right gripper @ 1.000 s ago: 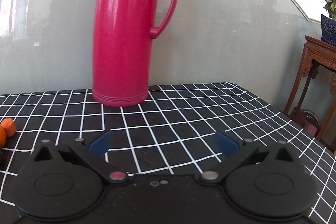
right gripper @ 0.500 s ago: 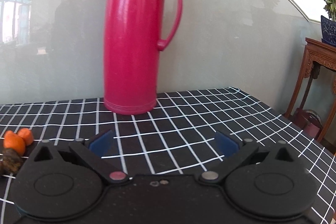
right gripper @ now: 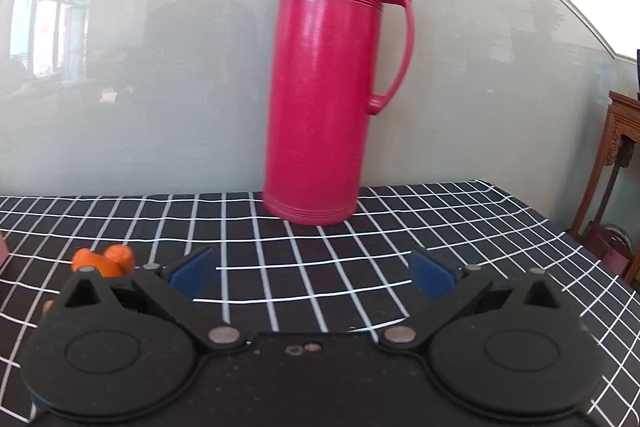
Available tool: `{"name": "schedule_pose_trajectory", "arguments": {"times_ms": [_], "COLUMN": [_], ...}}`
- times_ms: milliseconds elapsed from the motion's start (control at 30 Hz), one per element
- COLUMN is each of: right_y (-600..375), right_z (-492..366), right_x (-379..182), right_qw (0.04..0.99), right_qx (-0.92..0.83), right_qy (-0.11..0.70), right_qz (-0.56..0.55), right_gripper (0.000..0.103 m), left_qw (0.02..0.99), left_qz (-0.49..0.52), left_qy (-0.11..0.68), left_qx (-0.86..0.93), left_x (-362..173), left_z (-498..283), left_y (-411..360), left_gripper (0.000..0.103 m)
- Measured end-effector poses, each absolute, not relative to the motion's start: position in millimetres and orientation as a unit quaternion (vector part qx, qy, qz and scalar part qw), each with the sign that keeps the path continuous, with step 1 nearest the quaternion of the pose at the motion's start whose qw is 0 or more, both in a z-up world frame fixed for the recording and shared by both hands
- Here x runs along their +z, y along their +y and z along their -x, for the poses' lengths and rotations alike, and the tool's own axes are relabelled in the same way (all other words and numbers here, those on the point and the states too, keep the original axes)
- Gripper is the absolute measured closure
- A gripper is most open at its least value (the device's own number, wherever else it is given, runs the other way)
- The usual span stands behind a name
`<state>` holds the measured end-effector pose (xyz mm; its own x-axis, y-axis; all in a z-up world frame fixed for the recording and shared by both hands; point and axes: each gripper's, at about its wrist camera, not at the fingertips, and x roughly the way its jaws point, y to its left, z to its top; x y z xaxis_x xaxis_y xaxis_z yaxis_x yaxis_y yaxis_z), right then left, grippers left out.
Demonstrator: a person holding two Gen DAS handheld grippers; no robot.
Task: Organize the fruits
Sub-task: 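Carry the mandarin with the left tool into the box and release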
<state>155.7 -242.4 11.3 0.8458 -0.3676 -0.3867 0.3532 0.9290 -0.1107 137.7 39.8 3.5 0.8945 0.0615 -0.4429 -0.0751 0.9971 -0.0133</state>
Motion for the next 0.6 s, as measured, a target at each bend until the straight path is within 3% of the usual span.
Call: {"name": "schedule_pose_trajectory", "arguments": {"times_ms": [600], "right_y": [-157.5], "right_z": [-157.8], "right_x": [10.8], "right_qw": [0.969], "right_qx": [-0.121], "right_qy": [0.214], "right_qz": [0.03], "right_gripper": [0.0], "left_qw": [0.963], "left_qz": [0.042], "left_qy": [0.242], "left_qx": [0.108], "left_x": [-11.4], "left_z": [-123.3], "left_y": [117.8], "left_gripper": [0.063]}}
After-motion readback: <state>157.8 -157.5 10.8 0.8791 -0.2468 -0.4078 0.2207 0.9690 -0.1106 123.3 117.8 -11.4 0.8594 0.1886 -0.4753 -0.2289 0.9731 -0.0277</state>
